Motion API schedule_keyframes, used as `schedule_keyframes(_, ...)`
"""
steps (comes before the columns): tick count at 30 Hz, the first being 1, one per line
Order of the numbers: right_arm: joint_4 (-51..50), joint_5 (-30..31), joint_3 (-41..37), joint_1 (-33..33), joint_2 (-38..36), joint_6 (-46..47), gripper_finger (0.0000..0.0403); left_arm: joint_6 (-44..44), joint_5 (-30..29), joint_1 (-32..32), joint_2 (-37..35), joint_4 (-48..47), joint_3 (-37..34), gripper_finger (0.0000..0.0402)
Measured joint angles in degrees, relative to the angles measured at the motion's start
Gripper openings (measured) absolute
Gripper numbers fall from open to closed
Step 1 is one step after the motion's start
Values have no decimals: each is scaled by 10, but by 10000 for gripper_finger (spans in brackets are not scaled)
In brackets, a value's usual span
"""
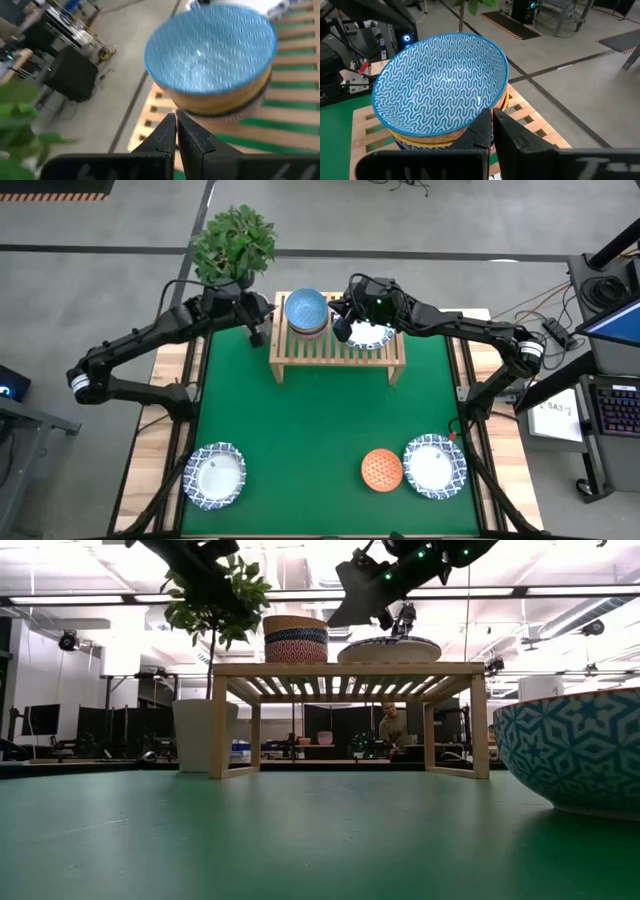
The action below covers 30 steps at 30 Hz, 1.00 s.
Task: Place and stack bowls onto a shelf
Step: Stack the light blue bowl on top of the yellow bowl on the shelf
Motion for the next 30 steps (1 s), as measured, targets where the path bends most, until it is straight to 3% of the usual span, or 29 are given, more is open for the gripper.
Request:
schedule_keyframes(16,-1,0,0,0,-1,9,9,-13,9,0,62,43,-4,0)
schedule_keyframes(30,21,1,0,0,-1,9,9,-60,9,0,68,46,-1,0)
